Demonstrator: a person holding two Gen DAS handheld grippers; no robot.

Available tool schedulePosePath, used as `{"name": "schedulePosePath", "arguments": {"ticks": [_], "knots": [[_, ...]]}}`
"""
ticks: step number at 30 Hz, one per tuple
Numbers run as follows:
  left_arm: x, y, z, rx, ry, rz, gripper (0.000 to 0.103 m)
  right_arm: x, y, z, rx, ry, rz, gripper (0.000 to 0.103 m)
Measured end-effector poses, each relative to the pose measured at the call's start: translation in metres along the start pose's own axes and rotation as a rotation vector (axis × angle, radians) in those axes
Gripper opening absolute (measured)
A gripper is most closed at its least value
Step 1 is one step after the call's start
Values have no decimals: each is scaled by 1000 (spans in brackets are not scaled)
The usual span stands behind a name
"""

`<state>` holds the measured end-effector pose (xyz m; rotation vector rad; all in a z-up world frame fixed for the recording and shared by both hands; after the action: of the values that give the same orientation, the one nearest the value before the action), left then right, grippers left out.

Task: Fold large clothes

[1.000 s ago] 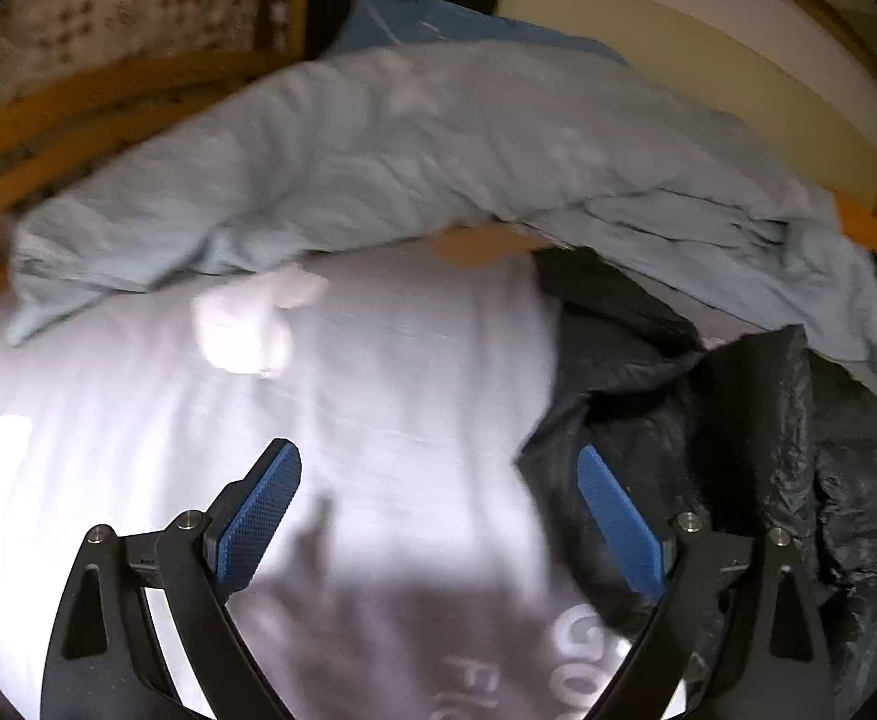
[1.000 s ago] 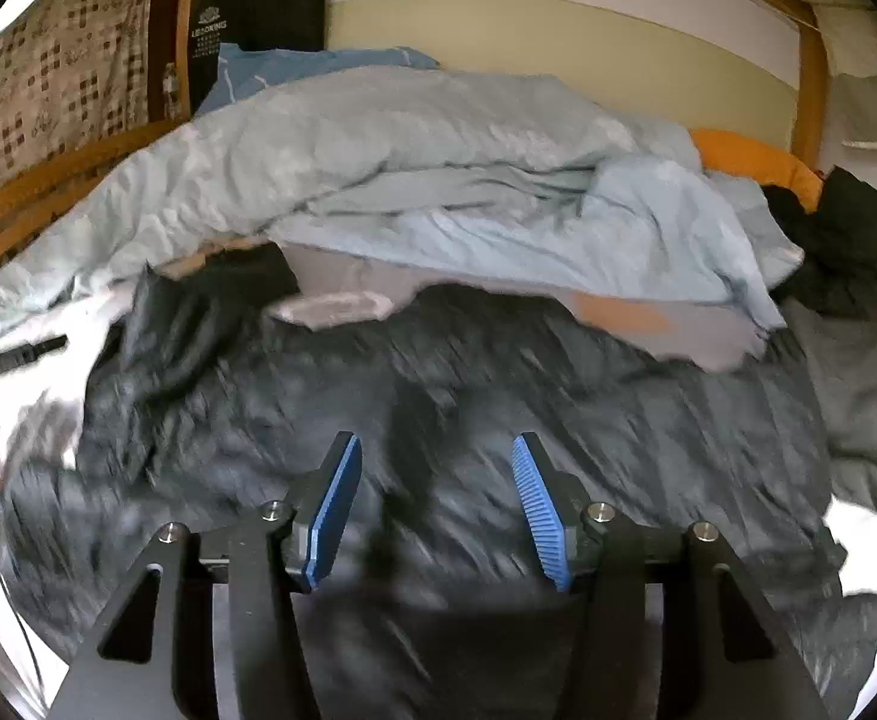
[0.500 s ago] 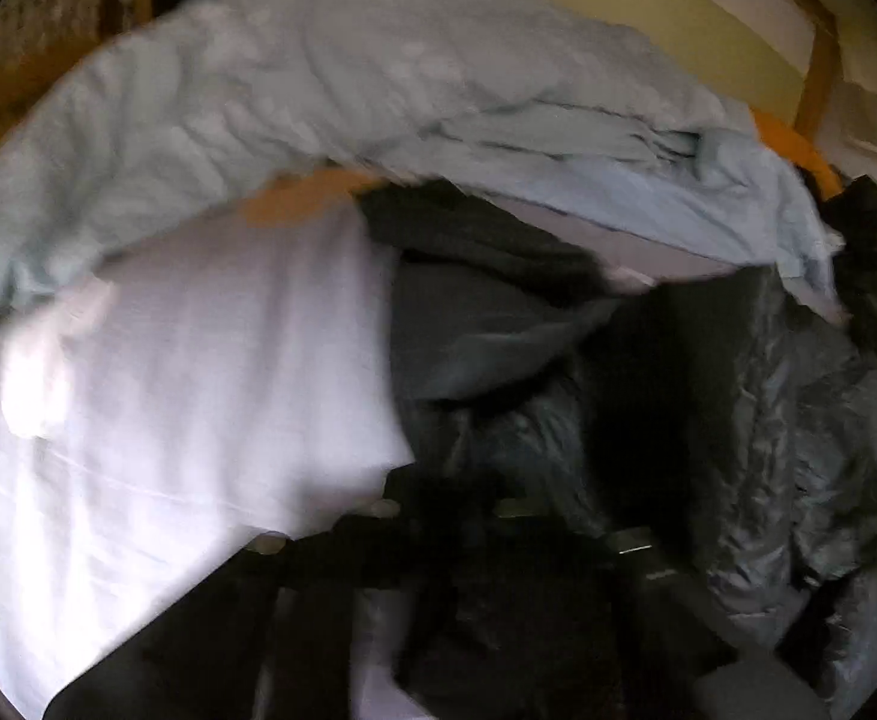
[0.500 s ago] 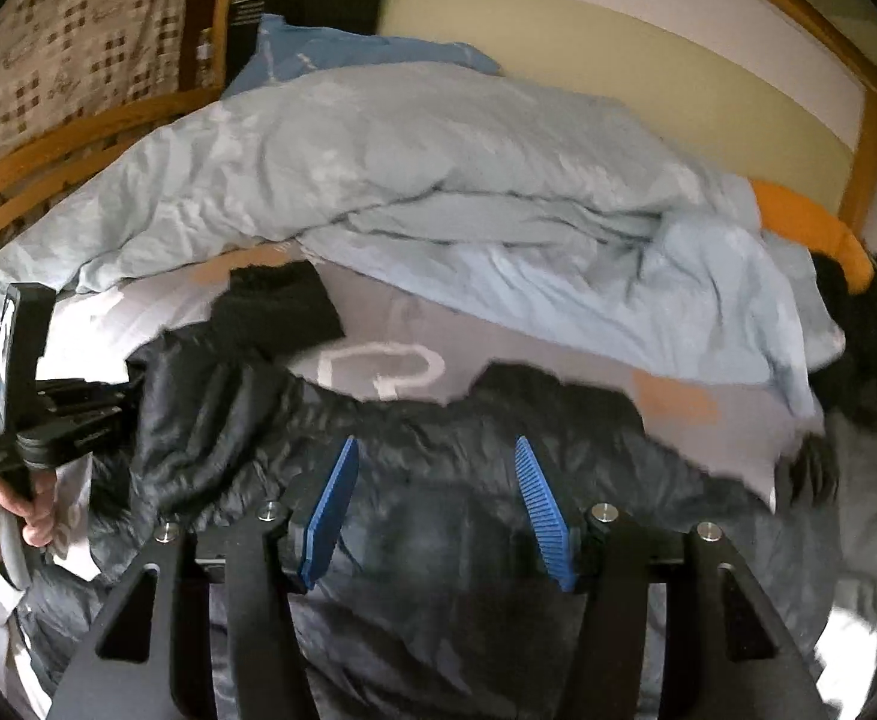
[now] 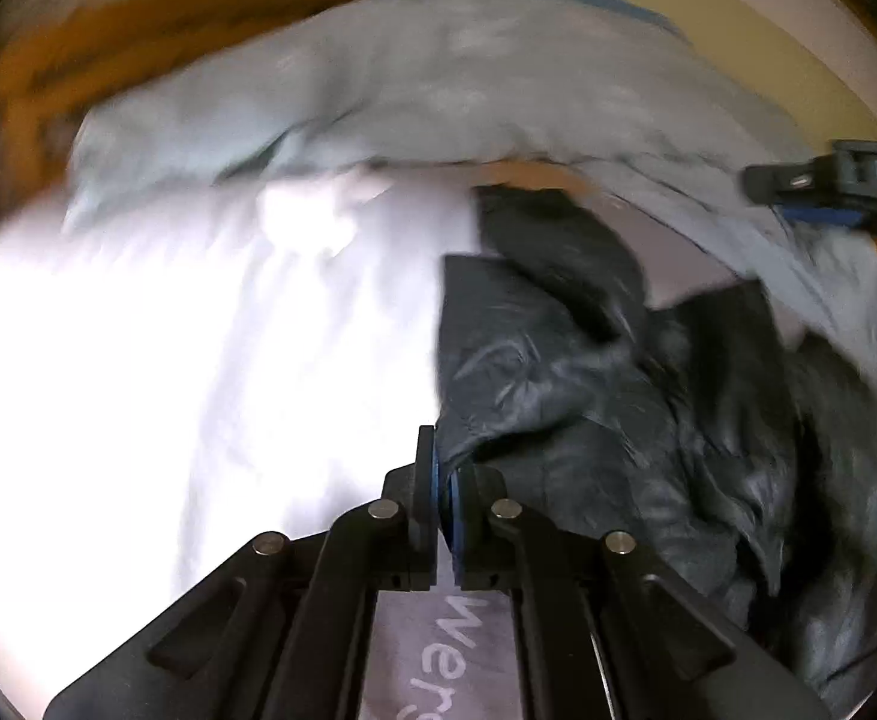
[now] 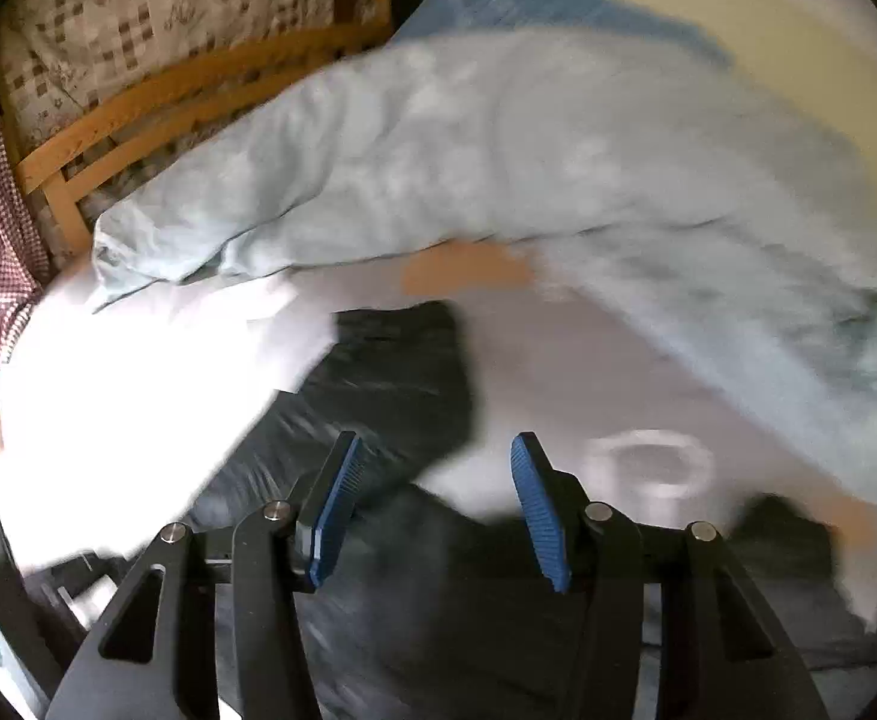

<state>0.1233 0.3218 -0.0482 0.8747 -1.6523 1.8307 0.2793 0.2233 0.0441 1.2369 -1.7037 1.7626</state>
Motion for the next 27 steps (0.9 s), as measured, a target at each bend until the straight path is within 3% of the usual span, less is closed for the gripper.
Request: {"name": "schedulePosePath", "arguments": {"ticks": [3, 6, 10, 12, 13, 14, 15, 16, 18, 21, 24, 26, 27], "knots": [[-13, 6, -13, 101, 50, -41, 3, -47, -14, -40, 67, 127, 18, 54], [-20, 7, -16, 132, 75, -60, 3, -88, -19, -68, 113, 131, -61, 64], [-27, 8, -17, 174, 104, -80, 3, -133, -22, -76, 96, 274, -96, 65], [-26, 4, -15, 197, 119, -80, 3, -154, -19, -71, 37, 245, -164, 65], [-26, 2, -14, 212, 127, -79, 3, -161, -17, -69, 15, 213, -194, 58], [-24, 1, -16, 222, 137, -75, 3, -167, -15, -67, 3, 183, -210, 24], [-25, 0, -17, 221, 144, -71, 3, -170, -12, -65, -4, 175, -220, 5], [-24, -2, -15, 211, 146, -66, 2, -170, -11, -60, -17, 188, -218, 5], [-21, -3, -13, 187, 155, -48, 2, -151, -14, -52, -55, 201, -146, 4], [-9, -12, -13, 172, 181, 29, 2, -86, -26, -42, -36, 168, 19, 4], [16, -20, 0, 100, 117, 98, 2, 5, -32, -17, -38, 181, 152, 4], [41, -24, 18, 28, 128, 174, 2, 75, -29, 7, -36, 141, 248, 4], [53, -26, 28, -17, 127, 221, 3, 103, -27, 19, -10, 169, 307, 4]]}}
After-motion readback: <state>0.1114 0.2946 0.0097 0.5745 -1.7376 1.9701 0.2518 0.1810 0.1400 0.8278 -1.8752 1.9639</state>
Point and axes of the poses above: each gripper's, at about its wrist camera, not at the fingertips, and x roughly against the way its jaws point, z to its right, y to its underside, the point moved 4 cm from there along -x, roughly the way its jaws point, and after that the axes turned 14 degrees about -x, right-handed, at the moved point
